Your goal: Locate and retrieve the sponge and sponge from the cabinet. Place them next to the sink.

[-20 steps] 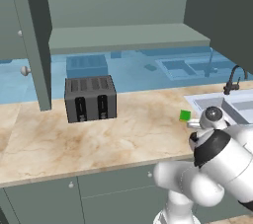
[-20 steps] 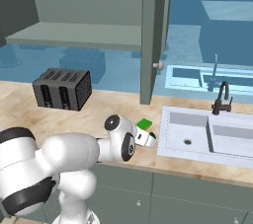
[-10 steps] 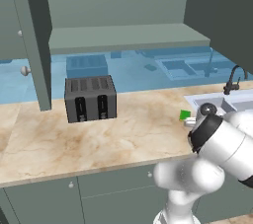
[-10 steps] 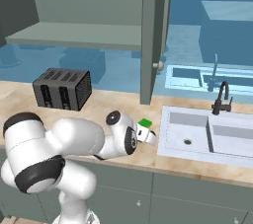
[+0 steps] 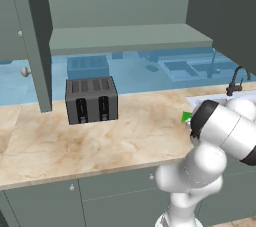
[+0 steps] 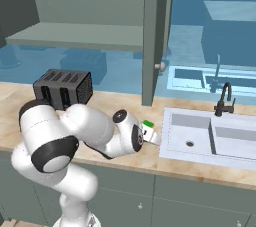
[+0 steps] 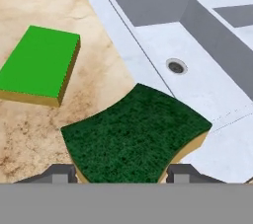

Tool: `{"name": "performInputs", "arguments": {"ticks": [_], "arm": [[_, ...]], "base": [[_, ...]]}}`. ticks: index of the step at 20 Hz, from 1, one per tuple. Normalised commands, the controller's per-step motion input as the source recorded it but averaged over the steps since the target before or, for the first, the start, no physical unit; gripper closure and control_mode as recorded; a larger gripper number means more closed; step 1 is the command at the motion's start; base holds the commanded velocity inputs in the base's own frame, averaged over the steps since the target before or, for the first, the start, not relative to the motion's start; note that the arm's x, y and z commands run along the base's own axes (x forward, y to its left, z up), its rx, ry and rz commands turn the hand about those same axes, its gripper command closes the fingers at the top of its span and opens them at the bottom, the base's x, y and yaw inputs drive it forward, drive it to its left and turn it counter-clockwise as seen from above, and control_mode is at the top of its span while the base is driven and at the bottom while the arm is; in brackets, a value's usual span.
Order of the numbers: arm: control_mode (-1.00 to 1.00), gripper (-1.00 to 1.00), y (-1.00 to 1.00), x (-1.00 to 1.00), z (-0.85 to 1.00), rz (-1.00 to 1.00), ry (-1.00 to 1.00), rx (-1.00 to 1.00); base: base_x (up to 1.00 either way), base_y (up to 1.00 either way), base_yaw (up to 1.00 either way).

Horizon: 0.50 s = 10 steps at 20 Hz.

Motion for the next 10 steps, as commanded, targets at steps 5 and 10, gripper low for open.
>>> {"name": "performInputs", "arguments": {"ticks": [5, 10], "arm": [[-1.0, 1.0, -0.15, 0.04, -0.31, 0.0, 0.03, 0.0], [-1.0, 1.0, -0.04, 0.0, -0.33, 0.0, 0.0, 0.01]], "base": [[0.0, 0.0, 0.0], [0.0, 0.0, 0.0]]}}
